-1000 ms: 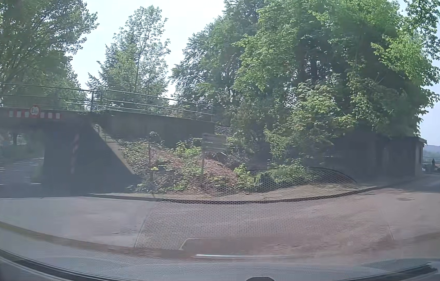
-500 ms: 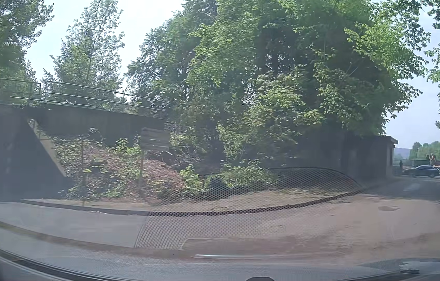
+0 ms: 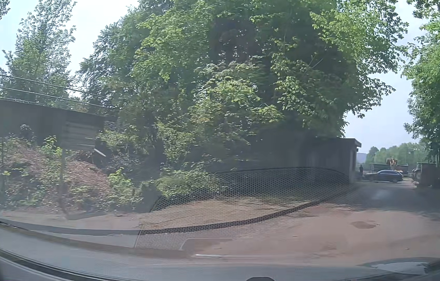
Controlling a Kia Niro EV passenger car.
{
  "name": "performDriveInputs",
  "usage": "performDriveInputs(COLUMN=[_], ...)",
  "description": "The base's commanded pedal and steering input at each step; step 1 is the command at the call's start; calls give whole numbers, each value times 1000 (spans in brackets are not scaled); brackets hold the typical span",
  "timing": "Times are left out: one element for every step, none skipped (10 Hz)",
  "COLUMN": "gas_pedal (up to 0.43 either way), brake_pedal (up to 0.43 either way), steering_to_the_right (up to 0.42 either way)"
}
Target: Follow the waypoints while adhering to traffic rules and regulations
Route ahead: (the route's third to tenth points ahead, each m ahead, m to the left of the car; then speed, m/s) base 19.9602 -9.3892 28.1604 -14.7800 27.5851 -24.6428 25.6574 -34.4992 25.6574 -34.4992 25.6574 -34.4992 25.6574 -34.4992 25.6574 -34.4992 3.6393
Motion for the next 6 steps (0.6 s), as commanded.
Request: performDriveInputs(gas_pedal=[59,67,67,79,110,110], brake_pedal=[0,0,0,0,0,0], steering_to_the_right=[353,353,353,351,350,345])
